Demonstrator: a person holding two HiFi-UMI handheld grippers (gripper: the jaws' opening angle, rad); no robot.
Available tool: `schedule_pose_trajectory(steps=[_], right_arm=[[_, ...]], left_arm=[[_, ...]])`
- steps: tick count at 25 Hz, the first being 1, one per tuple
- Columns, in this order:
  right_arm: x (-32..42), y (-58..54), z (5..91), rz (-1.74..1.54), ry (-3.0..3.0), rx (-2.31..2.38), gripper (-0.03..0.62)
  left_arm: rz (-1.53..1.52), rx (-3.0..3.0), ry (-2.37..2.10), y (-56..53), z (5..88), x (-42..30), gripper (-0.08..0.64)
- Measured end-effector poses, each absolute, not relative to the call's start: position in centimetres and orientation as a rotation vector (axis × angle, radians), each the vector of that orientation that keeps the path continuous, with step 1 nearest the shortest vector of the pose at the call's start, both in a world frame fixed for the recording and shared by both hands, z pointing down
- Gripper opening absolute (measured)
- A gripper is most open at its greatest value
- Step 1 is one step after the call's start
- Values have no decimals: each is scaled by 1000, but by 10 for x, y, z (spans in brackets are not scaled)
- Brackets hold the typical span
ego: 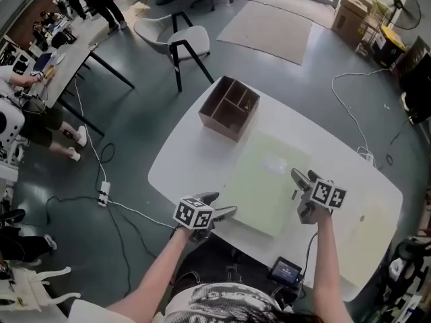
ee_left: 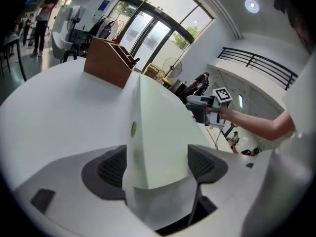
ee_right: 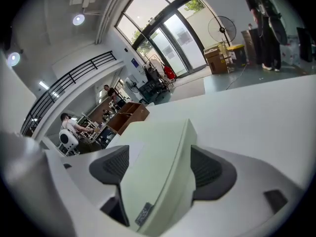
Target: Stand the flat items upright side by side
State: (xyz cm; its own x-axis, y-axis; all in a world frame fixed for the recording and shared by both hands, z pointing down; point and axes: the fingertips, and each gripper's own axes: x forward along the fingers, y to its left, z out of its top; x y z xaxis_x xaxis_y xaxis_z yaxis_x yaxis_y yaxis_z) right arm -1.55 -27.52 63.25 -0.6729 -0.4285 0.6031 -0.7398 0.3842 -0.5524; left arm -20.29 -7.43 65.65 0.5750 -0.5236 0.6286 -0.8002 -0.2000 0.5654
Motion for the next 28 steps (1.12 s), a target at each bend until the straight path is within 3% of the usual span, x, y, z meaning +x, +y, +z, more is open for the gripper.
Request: schedule_pose_trajectory(steps=[4, 14, 28], right_arm=[[-24, -295, 650, 1225, -2229, 1012, 414], [-31, -304, 672, 1388, -2200, 1022, 430], [-24, -296, 660, 1339, -2261, 1128, 405]], left_arm=[[342, 1862, -1003, -76, 661, -202, 379], [296, 1887, -821, -82, 669, -191, 390], [307, 1990, -799, -81, 672, -186, 391]])
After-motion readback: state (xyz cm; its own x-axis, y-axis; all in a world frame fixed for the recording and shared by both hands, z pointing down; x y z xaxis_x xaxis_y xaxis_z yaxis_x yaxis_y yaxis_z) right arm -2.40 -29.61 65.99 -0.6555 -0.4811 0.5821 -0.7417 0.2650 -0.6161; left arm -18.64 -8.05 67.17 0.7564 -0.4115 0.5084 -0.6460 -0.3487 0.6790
